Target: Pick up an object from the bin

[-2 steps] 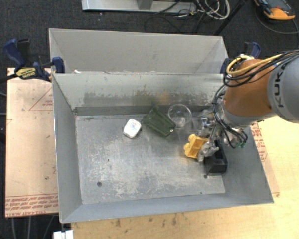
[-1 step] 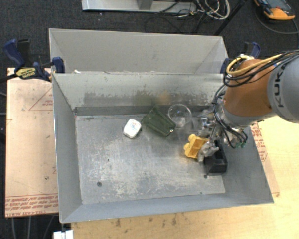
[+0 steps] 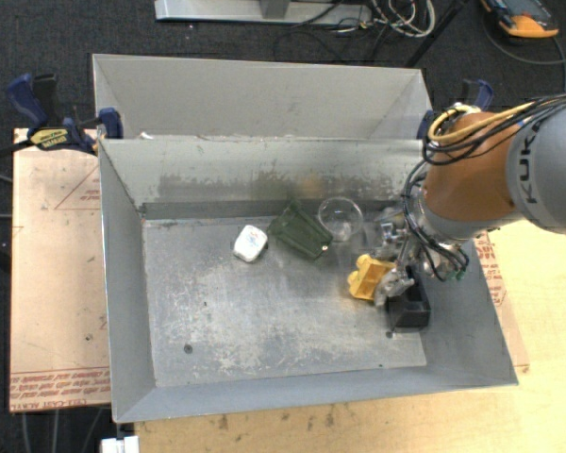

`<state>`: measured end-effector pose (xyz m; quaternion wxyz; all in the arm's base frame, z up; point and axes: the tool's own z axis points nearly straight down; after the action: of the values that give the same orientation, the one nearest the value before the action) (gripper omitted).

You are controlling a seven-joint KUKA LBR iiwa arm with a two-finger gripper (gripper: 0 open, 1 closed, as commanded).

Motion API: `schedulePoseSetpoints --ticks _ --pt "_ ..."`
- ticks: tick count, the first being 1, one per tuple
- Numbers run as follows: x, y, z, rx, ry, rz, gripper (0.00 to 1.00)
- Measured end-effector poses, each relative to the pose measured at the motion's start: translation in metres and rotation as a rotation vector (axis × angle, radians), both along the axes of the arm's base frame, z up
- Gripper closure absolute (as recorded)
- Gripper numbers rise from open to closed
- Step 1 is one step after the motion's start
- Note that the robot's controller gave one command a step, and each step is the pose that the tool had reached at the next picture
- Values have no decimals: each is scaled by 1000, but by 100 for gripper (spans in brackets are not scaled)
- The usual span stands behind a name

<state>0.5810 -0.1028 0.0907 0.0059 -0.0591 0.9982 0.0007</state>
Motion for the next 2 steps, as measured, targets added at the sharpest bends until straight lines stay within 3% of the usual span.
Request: schedulePoseSetpoints --ticks 2 --pt "0 0 0 0 0 0 100"
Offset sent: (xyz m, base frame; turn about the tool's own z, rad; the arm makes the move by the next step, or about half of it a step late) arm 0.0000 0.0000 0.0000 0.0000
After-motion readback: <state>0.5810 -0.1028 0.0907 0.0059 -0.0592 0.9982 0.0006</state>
